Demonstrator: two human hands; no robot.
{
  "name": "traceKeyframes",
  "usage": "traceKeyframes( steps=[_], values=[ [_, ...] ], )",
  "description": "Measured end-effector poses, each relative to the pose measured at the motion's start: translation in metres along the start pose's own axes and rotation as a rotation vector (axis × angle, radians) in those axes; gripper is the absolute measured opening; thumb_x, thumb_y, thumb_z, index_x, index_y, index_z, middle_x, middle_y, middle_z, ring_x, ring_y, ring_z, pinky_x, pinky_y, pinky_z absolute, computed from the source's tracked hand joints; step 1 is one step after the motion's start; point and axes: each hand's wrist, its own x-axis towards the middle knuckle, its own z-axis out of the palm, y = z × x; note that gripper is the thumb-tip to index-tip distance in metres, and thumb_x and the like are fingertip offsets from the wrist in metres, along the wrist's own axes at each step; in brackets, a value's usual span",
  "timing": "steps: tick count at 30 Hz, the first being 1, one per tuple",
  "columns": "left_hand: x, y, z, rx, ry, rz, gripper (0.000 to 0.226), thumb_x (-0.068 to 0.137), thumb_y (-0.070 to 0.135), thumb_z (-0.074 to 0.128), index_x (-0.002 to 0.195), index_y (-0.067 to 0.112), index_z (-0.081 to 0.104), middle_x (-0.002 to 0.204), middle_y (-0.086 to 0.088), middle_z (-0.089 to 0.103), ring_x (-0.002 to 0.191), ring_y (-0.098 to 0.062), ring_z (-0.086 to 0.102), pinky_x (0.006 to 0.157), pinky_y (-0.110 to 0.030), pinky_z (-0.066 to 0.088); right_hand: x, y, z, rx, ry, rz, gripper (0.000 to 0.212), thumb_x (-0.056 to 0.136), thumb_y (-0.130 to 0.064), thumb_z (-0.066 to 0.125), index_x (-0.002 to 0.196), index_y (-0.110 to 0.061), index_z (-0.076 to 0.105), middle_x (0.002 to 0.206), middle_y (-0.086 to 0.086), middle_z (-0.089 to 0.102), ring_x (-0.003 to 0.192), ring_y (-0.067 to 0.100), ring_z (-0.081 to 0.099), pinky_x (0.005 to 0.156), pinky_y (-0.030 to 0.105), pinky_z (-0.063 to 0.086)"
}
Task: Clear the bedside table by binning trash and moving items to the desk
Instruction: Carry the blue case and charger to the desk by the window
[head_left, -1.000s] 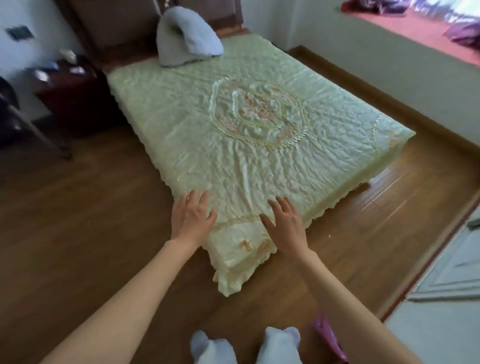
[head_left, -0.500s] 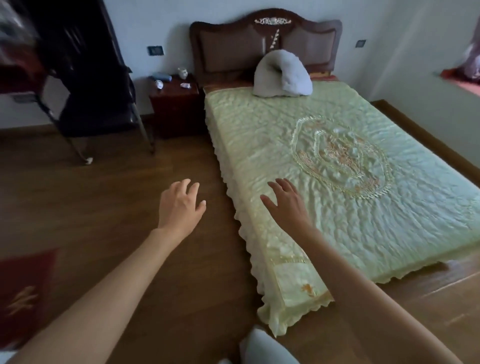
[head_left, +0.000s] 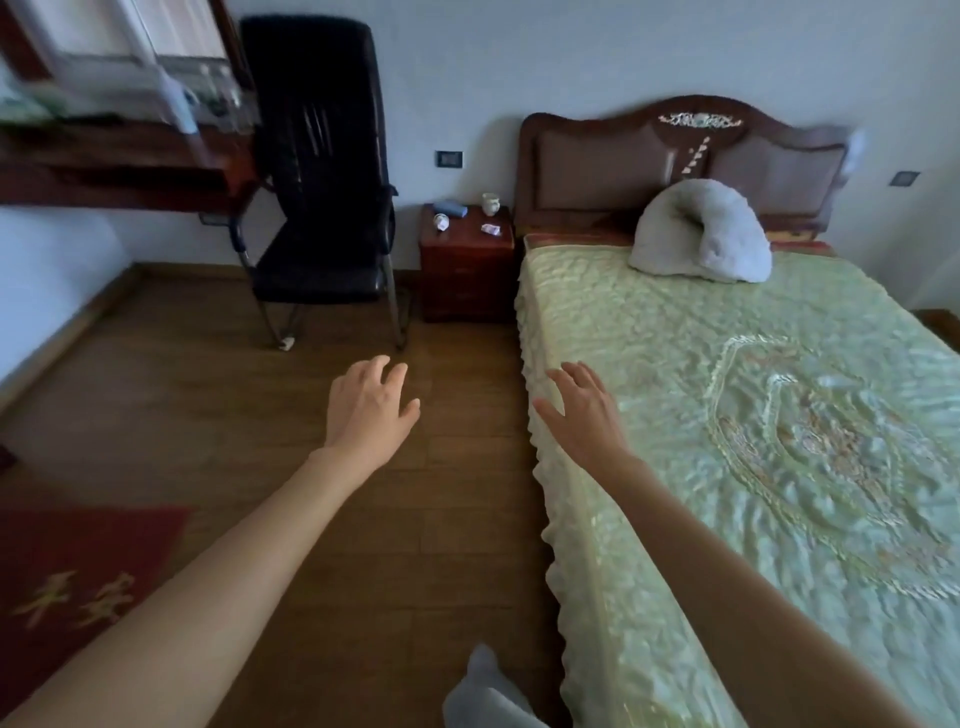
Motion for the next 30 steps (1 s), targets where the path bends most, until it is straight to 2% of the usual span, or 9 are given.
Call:
traceKeyframes(
  steps=[6, 10, 20, 30],
  values=[
    [0.119, -0.008, -0.002, 0.014, 0.047, -0.039, 0.053, 0.091, 0.041, 0.050, 0.135, 0.011, 0.045, 0.139, -0.014, 0.046, 0.129, -0.030, 0.041, 0.101, -0.045, 0.039, 0.117, 0.006, -0.009, -0.011, 0.022, -0.052, 0.053, 0.097, -0.041, 0.046, 0.140, -0.012, 0.045, 0.150, 0.010, 0.038, 0.144, 0.024, 0.024, 0.116, 0.041, 0.023],
    [0.166, -0.010, 0.013, 0.014, 0.011, -0.062, 0.053, 0.092, 0.041, 0.049, 0.136, 0.012, 0.044, 0.140, -0.013, 0.044, 0.129, -0.029, 0.040, 0.101, -0.044, 0.038, 0.171, 0.011, -0.001, -0.033, -0.015, -0.058, 0.053, 0.096, -0.044, 0.045, 0.140, -0.015, 0.044, 0.150, 0.008, 0.039, 0.144, 0.022, 0.024, 0.115, 0.042, 0.027],
    [0.304, -0.036, 0.064, -0.007, -0.005, -0.046, 0.053, 0.092, 0.042, 0.049, 0.136, 0.014, 0.043, 0.142, -0.012, 0.043, 0.131, -0.029, 0.039, 0.103, -0.043, 0.037, 0.311, 0.023, 0.034, -0.088, -0.081, -0.059, 0.055, 0.098, -0.046, 0.041, 0.144, -0.016, 0.039, 0.153, 0.007, 0.033, 0.146, 0.024, 0.018, 0.118, 0.041, 0.020],
    [0.501, -0.086, 0.092, -0.021, 0.030, 0.006, 0.053, 0.091, 0.041, 0.051, 0.135, 0.013, 0.044, 0.139, -0.012, 0.046, 0.128, -0.028, 0.042, 0.102, -0.042, 0.038, 0.505, 0.013, 0.057, -0.130, -0.015, 0.003, 0.053, 0.098, -0.045, 0.039, 0.143, -0.017, 0.040, 0.153, 0.006, 0.034, 0.146, 0.023, 0.018, 0.116, 0.040, 0.019]
  ],
)
